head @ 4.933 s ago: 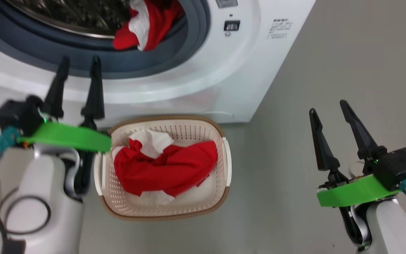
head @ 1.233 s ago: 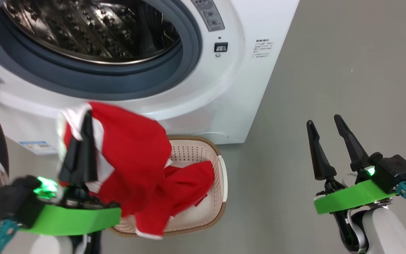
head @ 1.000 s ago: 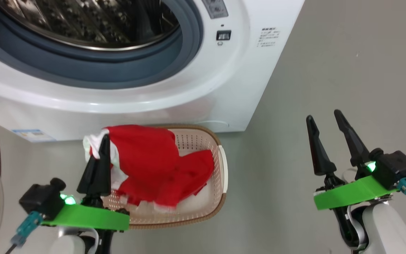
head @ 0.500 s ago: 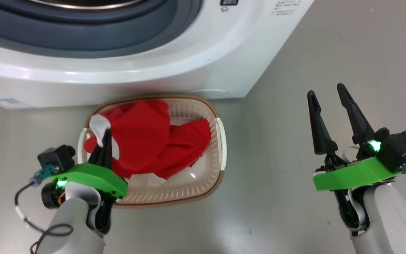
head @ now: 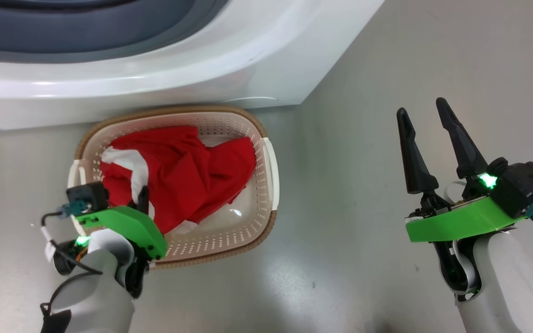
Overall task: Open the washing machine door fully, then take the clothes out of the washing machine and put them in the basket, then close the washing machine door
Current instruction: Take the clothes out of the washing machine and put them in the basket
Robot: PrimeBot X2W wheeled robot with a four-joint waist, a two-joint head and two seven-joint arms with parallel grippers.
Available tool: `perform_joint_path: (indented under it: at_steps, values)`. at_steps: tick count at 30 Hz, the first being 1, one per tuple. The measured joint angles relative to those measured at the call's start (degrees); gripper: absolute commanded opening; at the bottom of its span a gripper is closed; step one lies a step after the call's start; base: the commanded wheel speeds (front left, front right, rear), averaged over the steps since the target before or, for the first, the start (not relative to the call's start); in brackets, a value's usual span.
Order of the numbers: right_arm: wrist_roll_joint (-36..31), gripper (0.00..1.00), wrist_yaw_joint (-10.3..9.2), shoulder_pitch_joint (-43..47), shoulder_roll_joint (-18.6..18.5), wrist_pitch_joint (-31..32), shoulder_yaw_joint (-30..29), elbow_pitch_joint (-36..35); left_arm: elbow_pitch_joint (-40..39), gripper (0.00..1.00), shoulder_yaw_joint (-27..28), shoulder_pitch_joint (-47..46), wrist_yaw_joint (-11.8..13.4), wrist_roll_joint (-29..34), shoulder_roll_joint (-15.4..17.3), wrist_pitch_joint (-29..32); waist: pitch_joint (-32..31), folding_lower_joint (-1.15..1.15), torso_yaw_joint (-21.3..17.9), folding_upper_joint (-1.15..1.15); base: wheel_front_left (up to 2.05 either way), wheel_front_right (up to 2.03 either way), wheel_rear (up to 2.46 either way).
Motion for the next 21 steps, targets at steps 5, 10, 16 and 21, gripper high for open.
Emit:
perform_joint_path:
  at_steps: [5, 10, 16, 21]
  values:
    - [0.19, 1.00, 0.00, -0.89, 0.00, 0.00, 0.10, -0.12, 1.49, 0.31, -2.10, -1.13, -0.04, 0.53, 0.60, 0.88, 1.21, 0.00, -0.99, 0.00, 0.00, 0.00, 0.00]
    - [1.63, 1.00, 0.00, -1.20, 0.00, 0.00, 0.10, -0.18, 1.90, 1.00, -3.13, -1.77, -0.04, 0.30, 0.86, 1.24, 1.69, 0.00, -1.71, 0.00, 0.00, 0.00, 0.00]
    - [1.69, 1.00, 0.00, -1.18, -0.01, 0.00, -0.10, 0.09, 0.16, 1.00, -3.98, -1.57, -0.05, -2.77, 0.90, 0.34, 0.52, 0.00, -1.53, 0.00, 0.00, 0.00, 0.00]
    - [1.51, 1.00, 0.00, -1.09, -0.01, 0.00, -0.09, 0.59, -3.32, 1.00, -5.95, 1.04, -0.05, -5.90, 1.21, -1.05, -1.59, 0.00, -0.78, 0.00, 0.00, 0.00, 0.00]
